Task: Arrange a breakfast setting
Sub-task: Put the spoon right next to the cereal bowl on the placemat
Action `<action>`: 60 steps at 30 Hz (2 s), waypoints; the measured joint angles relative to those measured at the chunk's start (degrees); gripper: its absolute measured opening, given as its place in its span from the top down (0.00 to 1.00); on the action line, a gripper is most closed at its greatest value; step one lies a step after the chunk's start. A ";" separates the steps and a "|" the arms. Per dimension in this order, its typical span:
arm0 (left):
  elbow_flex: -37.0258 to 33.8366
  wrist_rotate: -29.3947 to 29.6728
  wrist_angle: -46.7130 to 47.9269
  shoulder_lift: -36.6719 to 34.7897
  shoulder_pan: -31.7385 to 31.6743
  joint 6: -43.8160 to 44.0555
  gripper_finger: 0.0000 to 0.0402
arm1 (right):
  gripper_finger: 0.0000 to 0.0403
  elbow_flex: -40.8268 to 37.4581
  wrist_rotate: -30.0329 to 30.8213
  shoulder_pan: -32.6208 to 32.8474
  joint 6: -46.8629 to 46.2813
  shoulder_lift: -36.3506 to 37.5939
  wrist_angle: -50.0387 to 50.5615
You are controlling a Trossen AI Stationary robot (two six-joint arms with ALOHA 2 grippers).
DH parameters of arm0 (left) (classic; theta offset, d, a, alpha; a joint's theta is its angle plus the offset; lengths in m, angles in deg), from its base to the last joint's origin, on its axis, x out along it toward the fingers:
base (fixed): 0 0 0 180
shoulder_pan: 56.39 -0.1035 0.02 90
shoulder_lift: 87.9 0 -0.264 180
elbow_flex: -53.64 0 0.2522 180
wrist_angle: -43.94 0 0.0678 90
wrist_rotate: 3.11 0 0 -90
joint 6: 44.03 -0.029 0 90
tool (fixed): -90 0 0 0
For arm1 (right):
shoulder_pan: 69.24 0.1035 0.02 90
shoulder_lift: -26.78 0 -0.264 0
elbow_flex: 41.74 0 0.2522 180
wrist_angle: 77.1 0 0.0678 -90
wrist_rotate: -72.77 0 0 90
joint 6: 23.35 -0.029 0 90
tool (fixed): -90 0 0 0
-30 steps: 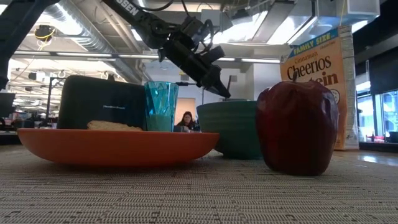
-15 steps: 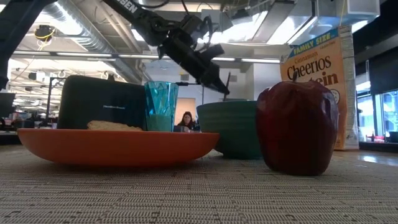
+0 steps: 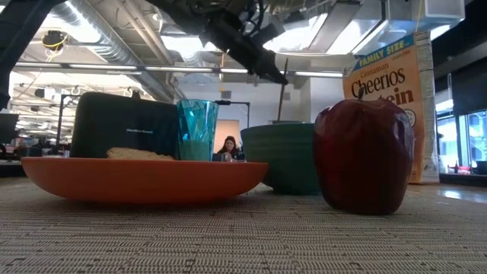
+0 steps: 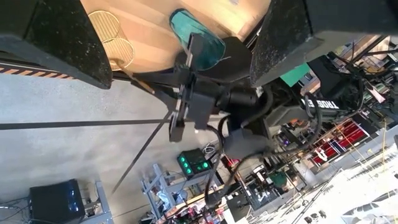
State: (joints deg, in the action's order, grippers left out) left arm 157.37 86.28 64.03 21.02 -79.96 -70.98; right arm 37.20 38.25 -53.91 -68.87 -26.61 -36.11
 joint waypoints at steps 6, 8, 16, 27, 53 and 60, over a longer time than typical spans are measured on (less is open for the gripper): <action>5.50 -0.28 7.52 0.00 0.50 -0.62 0.94 | 0.08 0.01 -0.61 0.00 0.90 0.00 0.03; 8.17 -0.24 11.20 0.00 1.16 -0.67 0.94 | 0.08 0.01 -0.61 0.00 0.91 0.00 0.27; 18.07 -0.91 17.18 0.00 5.35 -3.71 0.94 | 0.08 0.02 -1.15 -0.08 -0.62 -0.27 1.99; 27.61 4.78 19.71 0.00 14.71 -37.44 0.94 | 0.08 0.05 -20.16 -8.35 -25.55 -0.39 9.67; 26.65 18.08 16.54 0.07 28.48 -70.93 0.94 | 0.66 -0.03 -27.26 -8.21 -29.06 -0.85 -3.78; 26.63 19.66 16.48 0.07 28.59 -69.16 0.94 | 0.89 -0.03 -27.61 -8.17 -28.21 -0.85 -4.57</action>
State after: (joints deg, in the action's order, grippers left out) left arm 184.00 105.94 80.51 21.09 -51.37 -140.14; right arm 37.17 10.65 -62.08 -97.08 -27.46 -40.69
